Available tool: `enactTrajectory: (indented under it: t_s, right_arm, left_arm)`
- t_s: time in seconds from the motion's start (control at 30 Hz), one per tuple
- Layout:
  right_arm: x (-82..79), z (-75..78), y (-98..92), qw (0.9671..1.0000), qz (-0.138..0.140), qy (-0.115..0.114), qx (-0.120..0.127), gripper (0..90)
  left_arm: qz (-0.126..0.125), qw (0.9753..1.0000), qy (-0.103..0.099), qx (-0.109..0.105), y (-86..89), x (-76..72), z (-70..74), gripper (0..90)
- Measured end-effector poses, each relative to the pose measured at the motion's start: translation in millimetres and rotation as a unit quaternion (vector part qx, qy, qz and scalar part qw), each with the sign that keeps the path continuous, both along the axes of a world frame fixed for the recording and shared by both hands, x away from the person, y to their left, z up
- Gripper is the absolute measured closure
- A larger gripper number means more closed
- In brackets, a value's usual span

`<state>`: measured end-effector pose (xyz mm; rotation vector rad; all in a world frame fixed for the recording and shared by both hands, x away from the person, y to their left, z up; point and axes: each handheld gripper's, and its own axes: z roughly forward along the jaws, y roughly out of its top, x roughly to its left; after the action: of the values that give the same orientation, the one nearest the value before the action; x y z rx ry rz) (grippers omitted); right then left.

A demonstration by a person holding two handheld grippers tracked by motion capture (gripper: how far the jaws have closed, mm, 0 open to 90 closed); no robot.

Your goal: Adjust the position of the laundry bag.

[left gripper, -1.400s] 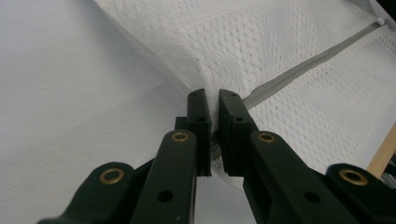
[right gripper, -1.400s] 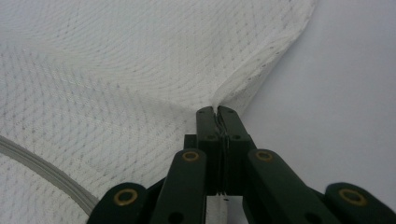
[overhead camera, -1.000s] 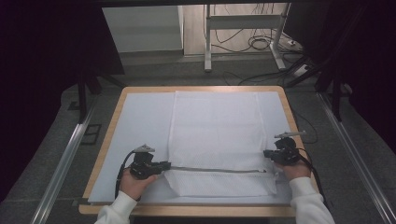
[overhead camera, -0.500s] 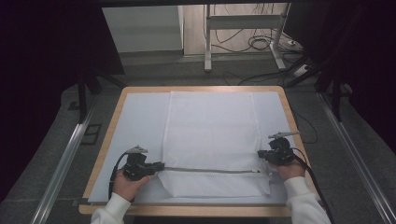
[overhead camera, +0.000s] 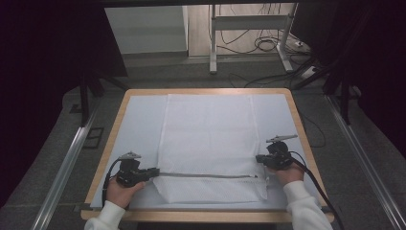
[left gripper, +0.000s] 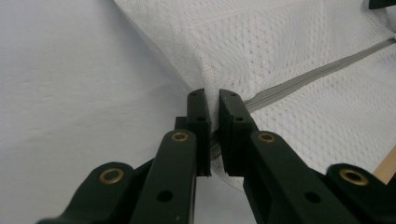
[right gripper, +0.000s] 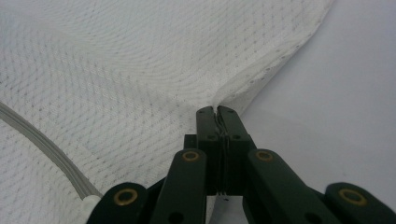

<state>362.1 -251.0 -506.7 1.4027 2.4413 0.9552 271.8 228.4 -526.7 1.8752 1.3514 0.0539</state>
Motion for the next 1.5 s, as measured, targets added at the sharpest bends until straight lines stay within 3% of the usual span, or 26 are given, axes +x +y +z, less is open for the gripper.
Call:
enactTrajectory:
  t_s: [0.73, 0.93, 1.03, 1.07, 1.17, 1.2, 1.23, 1.33, 1.47, 1.5]
  right_arm:
    - [-4.5, -1.3, 10.1, 0.9996, 0.023, 0.007, 0.013, 87.4]
    - [-5.4, -3.1, 15.3, 0.9996, 0.028, 0.006, -0.001, 87.3]
    - [-5.4, -3.5, 15.6, 0.9996, 0.028, 0.005, -0.003, 87.2]
    - [-5.4, -3.6, 15.3, 0.9996, 0.028, 0.005, -0.002, 87.2]
    - [-6.1, -3.4, 13.9, 0.9996, 0.027, 0.004, -0.003, 86.0]
    - [-6.1, -3.4, 13.9, 0.9996, 0.027, 0.004, -0.003, 86.0]
    - [-6.4, -3.3, 13.6, 0.9996, 0.027, 0.003, -0.003, 84.0]
    - [-7.3, -2.0, 10.2, 0.9997, 0.024, -0.002, -0.005, 70.9]
    - [-10.6, 3.2, 4.9, 0.9998, 0.008, -0.016, -0.007, 48.3]
    - [-10.6, 3.2, 4.9, 0.9998, 0.008, -0.016, -0.007, 48.3]
  left_arm:
    - [0.005, 0.9999, 0.01, 0.001, 17.8, -5.6, -4.6, 83.8]
    - [0.004, 0.9999, 0.008, 0.006, 19.1, -7.8, -5.9, 82.4]
    - [0.006, 0.9998, -0.001, 0.018, 18.2, -7.1, -6.9, 80.4]
    - [0.009, 0.9997, -0.004, 0.02, 18.2, -7.0, -7.3, 78.2]
    - [0.026, 0.999, -0.022, 0.029, 19.4, -7.5, -4.8, 55.6]
    - [0.034, 0.9986, -0.03, 0.028, 20.1, -8.0, -2.5, 55.6]
    - [0.043, 0.998, -0.038, 0.026, 21.1, -8.5, 0.3, 48.2]
    - [0.058, 0.9961, -0.064, 0.014, 23.4, -8.9, 10.0, 34.1]
    - [0.052, 0.9956, -0.077, 0.016, 17.0, -6.2, 16.6, 28.2]
    - [0.046, 0.9955, -0.08, 0.021, 13.2, -5.1, 18.4, 28.2]
